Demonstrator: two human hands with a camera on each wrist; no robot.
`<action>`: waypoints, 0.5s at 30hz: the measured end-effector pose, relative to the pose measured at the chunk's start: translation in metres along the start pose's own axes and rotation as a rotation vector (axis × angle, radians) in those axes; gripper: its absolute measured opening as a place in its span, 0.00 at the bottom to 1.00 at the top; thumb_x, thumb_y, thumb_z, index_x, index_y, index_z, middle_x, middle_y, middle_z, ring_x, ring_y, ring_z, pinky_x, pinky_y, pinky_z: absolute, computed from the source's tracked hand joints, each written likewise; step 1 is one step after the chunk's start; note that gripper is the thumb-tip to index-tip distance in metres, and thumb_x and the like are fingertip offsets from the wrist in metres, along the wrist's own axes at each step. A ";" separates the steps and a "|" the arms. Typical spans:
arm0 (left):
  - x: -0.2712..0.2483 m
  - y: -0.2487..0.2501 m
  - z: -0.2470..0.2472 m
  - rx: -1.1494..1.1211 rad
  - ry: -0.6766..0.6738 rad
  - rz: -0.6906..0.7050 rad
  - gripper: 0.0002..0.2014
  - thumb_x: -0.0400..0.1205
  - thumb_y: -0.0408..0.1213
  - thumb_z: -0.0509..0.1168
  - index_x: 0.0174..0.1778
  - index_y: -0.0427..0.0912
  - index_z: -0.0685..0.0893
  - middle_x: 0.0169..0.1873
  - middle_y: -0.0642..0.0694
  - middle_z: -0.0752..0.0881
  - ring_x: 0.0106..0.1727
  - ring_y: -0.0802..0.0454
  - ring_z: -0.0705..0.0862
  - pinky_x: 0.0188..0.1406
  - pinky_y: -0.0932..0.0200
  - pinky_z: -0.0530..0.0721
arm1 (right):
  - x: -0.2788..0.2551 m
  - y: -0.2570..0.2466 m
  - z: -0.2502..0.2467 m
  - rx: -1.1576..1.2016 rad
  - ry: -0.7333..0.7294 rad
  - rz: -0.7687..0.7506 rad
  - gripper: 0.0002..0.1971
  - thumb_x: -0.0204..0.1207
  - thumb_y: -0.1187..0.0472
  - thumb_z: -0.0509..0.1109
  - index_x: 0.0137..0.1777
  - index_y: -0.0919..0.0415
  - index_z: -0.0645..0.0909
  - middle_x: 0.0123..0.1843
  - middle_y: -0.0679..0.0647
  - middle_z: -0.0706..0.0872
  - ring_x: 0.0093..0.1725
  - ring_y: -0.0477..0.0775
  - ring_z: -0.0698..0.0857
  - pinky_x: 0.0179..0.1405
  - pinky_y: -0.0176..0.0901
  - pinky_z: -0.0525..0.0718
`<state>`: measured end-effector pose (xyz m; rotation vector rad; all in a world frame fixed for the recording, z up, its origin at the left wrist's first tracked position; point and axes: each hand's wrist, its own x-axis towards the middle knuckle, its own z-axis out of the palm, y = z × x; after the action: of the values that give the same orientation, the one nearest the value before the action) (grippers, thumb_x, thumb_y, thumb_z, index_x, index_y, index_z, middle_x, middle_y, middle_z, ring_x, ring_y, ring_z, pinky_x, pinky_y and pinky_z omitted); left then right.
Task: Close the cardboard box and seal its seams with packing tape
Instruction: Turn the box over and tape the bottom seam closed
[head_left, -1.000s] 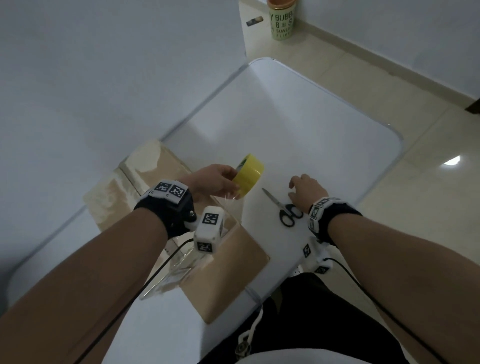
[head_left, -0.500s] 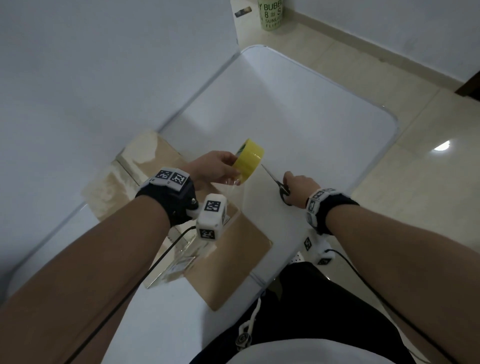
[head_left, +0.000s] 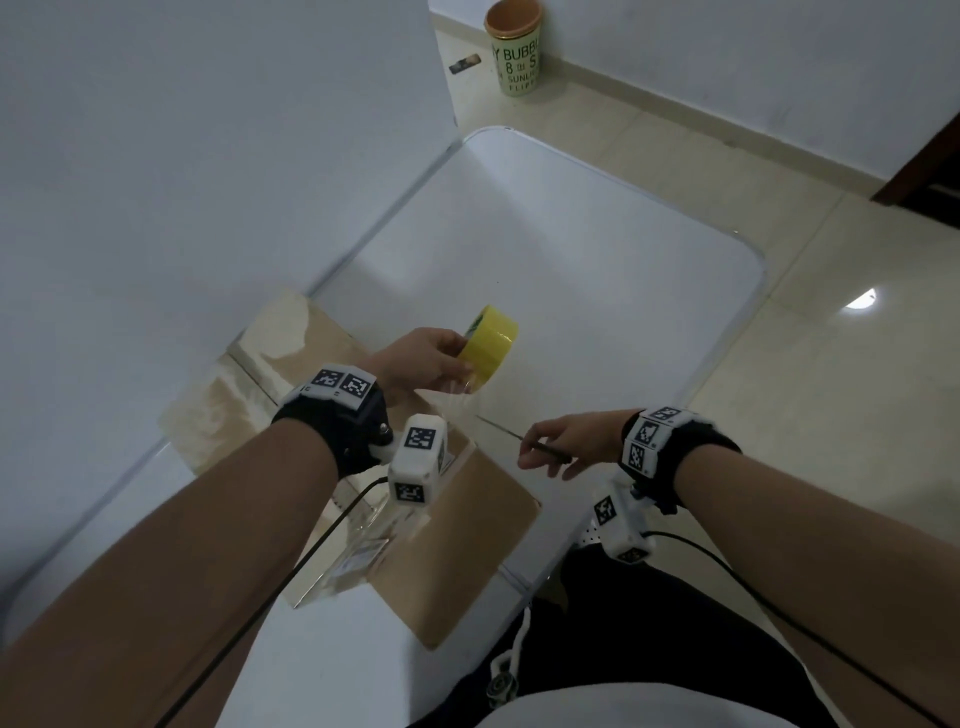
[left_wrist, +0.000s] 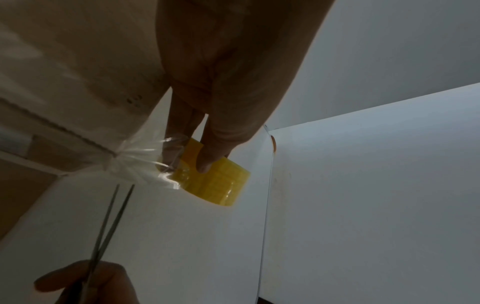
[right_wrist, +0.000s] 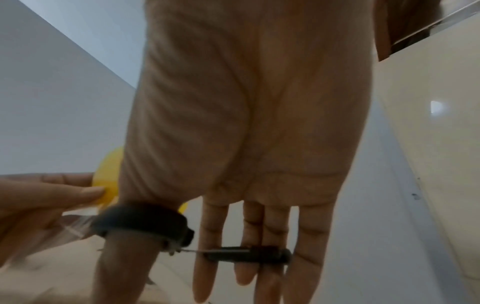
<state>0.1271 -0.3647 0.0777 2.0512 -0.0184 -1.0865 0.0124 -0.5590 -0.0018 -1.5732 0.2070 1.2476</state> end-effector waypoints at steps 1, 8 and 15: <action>0.000 0.000 0.000 0.000 -0.007 -0.007 0.15 0.81 0.27 0.67 0.64 0.32 0.81 0.56 0.32 0.88 0.54 0.37 0.89 0.56 0.49 0.88 | 0.000 -0.002 0.001 -0.004 -0.015 -0.013 0.10 0.77 0.52 0.73 0.54 0.53 0.80 0.46 0.50 0.81 0.44 0.47 0.80 0.44 0.37 0.82; 0.001 0.000 0.000 0.007 -0.023 0.004 0.16 0.81 0.26 0.67 0.66 0.32 0.80 0.56 0.35 0.88 0.49 0.43 0.89 0.51 0.55 0.89 | 0.002 -0.005 0.003 0.020 -0.007 -0.089 0.06 0.77 0.55 0.74 0.50 0.53 0.82 0.43 0.50 0.82 0.40 0.45 0.81 0.45 0.34 0.83; 0.000 0.000 0.001 -0.027 -0.001 0.009 0.15 0.81 0.25 0.67 0.64 0.32 0.81 0.56 0.35 0.88 0.48 0.44 0.90 0.44 0.61 0.90 | -0.003 -0.003 0.001 0.061 -0.026 -0.114 0.04 0.76 0.59 0.74 0.47 0.53 0.82 0.46 0.53 0.80 0.41 0.46 0.80 0.50 0.37 0.82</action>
<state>0.1264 -0.3657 0.0776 2.0248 -0.0134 -1.0765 0.0130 -0.5584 0.0023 -1.4947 0.1354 1.1624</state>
